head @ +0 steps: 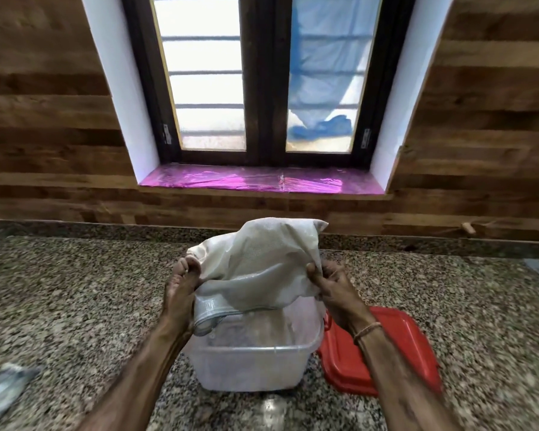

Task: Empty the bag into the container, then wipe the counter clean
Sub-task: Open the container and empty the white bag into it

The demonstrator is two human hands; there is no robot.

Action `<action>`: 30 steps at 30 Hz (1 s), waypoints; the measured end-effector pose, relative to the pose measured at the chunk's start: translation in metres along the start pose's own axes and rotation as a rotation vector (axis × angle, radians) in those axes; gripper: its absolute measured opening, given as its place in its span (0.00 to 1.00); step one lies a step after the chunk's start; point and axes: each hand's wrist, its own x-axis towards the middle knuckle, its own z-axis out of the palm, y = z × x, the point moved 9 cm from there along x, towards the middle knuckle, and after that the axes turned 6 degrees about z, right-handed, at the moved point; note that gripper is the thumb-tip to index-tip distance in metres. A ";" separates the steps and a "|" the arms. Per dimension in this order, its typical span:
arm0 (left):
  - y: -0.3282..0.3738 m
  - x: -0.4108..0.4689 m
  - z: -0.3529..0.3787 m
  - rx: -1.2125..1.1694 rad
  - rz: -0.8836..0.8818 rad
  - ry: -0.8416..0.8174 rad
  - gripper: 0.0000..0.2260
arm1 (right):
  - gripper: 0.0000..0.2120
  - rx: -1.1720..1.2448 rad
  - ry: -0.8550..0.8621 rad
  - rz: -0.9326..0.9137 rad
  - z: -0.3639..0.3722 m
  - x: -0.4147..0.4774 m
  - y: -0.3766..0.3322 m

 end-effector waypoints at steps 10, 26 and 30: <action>-0.005 -0.008 -0.005 0.056 0.001 -0.013 0.20 | 0.38 0.065 -0.057 0.281 0.021 0.011 -0.011; -0.010 -0.007 -0.020 0.136 -0.010 0.052 0.26 | 0.45 0.211 0.197 0.186 0.003 0.023 0.006; -0.006 -0.010 -0.004 -0.045 -0.065 -0.007 0.30 | 0.15 0.305 0.236 0.153 0.006 0.019 0.000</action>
